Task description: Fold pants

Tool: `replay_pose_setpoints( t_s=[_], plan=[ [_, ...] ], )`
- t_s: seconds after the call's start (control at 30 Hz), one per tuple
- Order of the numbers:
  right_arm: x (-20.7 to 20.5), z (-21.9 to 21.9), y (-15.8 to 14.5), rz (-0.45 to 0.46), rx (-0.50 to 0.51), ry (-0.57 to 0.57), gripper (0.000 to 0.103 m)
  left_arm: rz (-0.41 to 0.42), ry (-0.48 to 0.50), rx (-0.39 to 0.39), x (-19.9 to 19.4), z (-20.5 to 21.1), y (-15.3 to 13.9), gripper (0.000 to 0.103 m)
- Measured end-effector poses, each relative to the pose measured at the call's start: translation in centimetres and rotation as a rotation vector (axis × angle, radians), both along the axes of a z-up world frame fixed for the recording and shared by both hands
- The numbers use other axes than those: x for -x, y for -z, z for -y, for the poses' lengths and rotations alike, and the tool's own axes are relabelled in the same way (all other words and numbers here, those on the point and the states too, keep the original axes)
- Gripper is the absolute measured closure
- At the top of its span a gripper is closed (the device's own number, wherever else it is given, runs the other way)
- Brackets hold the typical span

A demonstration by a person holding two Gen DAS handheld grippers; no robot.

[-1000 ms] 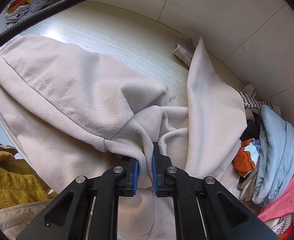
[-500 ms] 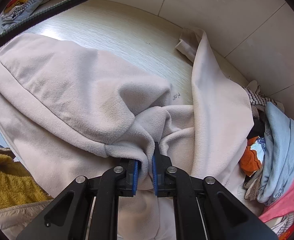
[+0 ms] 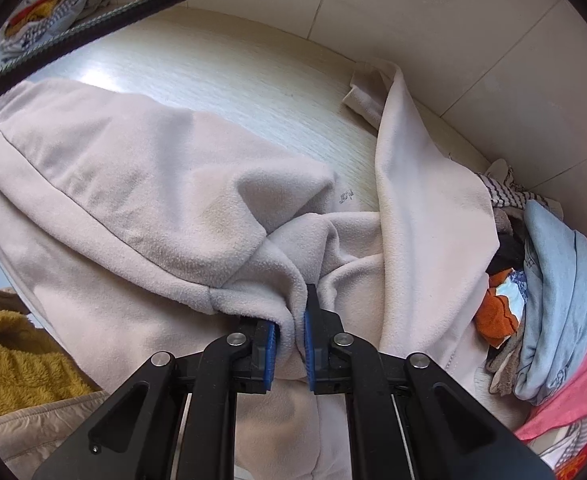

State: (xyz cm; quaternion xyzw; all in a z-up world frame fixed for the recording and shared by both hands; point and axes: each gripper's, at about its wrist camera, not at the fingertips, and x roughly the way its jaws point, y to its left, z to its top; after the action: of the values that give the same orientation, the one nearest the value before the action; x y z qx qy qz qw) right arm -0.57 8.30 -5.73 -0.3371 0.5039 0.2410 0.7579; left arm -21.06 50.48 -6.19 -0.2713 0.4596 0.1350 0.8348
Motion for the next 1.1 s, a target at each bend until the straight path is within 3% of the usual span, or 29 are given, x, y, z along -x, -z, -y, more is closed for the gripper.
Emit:
replay_pose_setpoints(
  t_s=[0.3,0.5,0.63,0.7,0.9,0.97,1.1],
  plan=[
    [1.2,0.7,-2.7,0.058,-0.100,-0.020,0.091,0.176,-0.099,0.000,1.3,-2.8,-7.5,0.093],
    [0.9,1.6,-6.6,0.076,-0.234,-0.021,0.092,0.129,-0.134,-0.059,0.2,-4.6,-9.1,0.093],
    [-1.4,2.3,-10.8,0.084,-0.371,0.007,0.092,0.083,-0.160,-0.012,0.0,-5.9,-8.0,0.092],
    [-3.1,1.5,-12.0,0.095,-0.393,0.000,0.092,0.065,-0.143,-0.011,-0.7,-6.3,-7.8,0.092],
    [-8.1,-6.0,-10.4,0.260,-0.160,-0.072,0.092,0.022,-0.107,-0.055,-5.4,-7.8,-6.8,0.089],
    [-10.1,-8.7,-8.6,0.301,-0.084,-0.077,0.092,0.018,-0.135,-0.076,-6.9,-8.8,-6.2,0.082],
    [-13.4,-12.5,-4.2,0.313,0.034,-0.061,0.092,0.017,-0.173,-0.163,-9.1,-10.2,-6.3,0.080]
  ],
)
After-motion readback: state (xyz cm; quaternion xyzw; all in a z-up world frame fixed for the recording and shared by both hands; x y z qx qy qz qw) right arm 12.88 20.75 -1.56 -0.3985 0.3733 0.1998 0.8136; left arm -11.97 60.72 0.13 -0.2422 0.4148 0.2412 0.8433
